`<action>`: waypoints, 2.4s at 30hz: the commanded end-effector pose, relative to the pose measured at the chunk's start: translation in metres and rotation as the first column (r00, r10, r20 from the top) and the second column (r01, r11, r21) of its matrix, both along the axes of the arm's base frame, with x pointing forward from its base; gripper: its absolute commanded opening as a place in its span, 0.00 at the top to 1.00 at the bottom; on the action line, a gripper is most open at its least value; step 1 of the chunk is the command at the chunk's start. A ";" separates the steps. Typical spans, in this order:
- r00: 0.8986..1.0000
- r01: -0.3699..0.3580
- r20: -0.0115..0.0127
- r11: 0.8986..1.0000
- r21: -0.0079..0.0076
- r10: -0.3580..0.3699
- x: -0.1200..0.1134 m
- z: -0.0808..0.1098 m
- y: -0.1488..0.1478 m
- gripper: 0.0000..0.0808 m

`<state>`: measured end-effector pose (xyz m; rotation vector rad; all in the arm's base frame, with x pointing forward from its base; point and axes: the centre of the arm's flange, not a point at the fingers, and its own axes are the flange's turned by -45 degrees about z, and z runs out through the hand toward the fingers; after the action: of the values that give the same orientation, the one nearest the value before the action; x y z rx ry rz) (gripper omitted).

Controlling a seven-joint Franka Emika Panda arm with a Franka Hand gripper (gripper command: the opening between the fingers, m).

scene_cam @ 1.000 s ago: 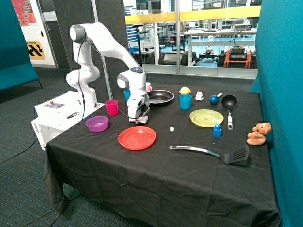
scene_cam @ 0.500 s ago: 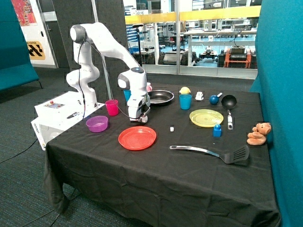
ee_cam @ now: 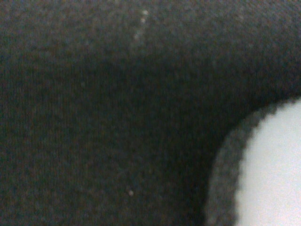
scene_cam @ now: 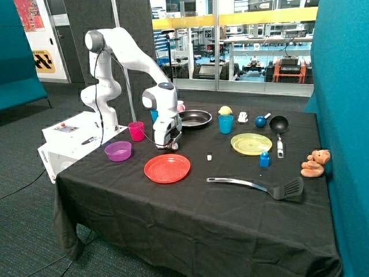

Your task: Clean the pan

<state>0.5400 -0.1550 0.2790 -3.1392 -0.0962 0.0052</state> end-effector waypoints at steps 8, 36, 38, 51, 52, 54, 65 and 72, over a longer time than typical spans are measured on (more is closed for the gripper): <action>0.999 -0.041 0.003 0.999 -0.001 0.041 -0.003 0.029 0.006 1.00; 0.977 -0.215 0.003 0.977 -0.001 0.215 -0.004 0.074 0.075 1.00; 0.972 -0.234 0.003 0.972 -0.001 0.234 -0.004 0.077 0.083 1.00; 0.942 -0.335 0.003 0.942 -0.001 0.335 -0.015 0.090 0.128 1.00; 0.941 -0.337 0.003 0.941 -0.001 0.337 -0.016 0.090 0.131 1.00; 0.934 -0.356 0.003 0.934 -0.001 0.356 -0.018 0.091 0.138 1.00; 0.904 -0.427 0.003 0.904 -0.001 0.427 -0.026 0.093 0.180 1.00; 0.890 -0.455 0.003 0.890 -0.001 0.455 -0.027 0.091 0.199 1.00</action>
<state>0.5161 0.0155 0.3704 -3.0506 -0.7538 0.0015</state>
